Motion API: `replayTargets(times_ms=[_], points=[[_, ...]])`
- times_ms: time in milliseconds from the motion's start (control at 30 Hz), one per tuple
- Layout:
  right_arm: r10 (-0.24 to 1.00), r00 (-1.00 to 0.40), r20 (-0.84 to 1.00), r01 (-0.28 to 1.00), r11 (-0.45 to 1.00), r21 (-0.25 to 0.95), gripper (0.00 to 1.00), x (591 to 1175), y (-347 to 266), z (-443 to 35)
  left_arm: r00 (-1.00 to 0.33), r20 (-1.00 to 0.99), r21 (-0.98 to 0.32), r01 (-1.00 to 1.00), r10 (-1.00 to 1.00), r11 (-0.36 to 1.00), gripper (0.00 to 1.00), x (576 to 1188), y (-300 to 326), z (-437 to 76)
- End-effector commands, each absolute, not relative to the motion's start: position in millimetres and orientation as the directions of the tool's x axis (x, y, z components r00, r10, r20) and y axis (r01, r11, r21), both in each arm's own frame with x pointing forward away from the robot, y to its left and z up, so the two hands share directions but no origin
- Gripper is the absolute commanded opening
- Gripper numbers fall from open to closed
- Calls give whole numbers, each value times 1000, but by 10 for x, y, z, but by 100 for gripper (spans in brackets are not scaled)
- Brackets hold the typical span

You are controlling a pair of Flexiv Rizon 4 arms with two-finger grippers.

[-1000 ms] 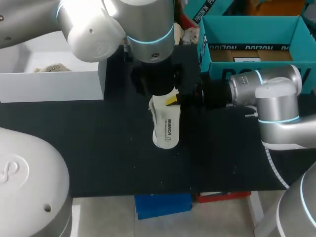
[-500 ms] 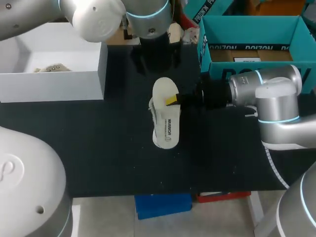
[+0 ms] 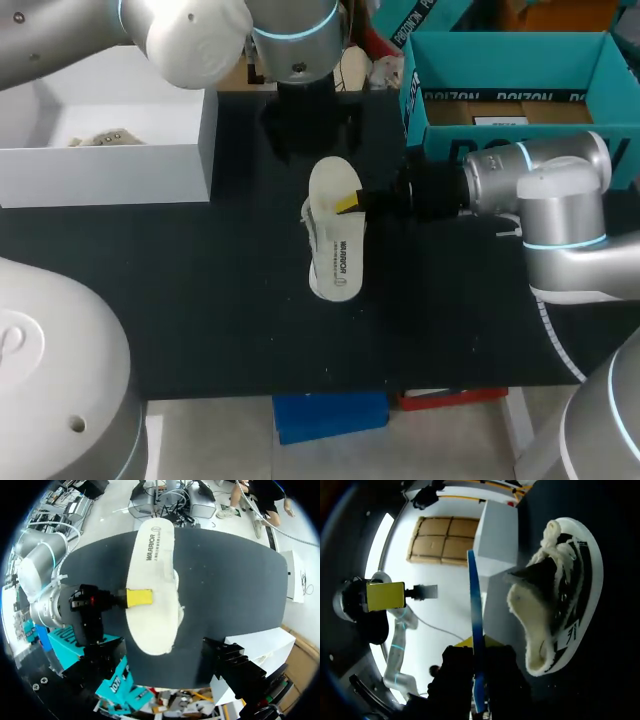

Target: Take the shoe out of the shoebox, open the shoe tongue, remove and reinsert the insole, then place the shoe into the shoebox

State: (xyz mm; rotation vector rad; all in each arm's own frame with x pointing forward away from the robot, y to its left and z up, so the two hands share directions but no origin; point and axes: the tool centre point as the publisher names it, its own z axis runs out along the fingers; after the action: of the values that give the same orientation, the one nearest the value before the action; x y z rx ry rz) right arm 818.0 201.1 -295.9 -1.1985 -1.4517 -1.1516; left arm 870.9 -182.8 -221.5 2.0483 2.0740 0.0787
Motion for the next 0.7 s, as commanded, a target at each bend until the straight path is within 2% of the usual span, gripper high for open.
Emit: replayTargets(times_ms=[33, 433, 567, 700], points=[[150, -124, 981, 989, 94, 110, 0, 8178, 2019, -2964, -1, -122, 222, 975, 993, 28, 100, 8417, -1744, -2196], [150, -124, 981, 989, 94, 110, 0, 8178, 2019, -2964, 66, -161, 210, 977, 985, -31, 100, 7684, -1679, -2347], [150, -124, 981, 989, 94, 110, 0, 8178, 2019, -2964, 123, -279, 179, 981, 952, -74, 100, 7541, -1650, -2333], [150, -124, 981, 989, 94, 110, 0, 8178, 2019, -2964, 174, -511, 117, 984, 842, -132, 100, 7443, -1534, -2312]])
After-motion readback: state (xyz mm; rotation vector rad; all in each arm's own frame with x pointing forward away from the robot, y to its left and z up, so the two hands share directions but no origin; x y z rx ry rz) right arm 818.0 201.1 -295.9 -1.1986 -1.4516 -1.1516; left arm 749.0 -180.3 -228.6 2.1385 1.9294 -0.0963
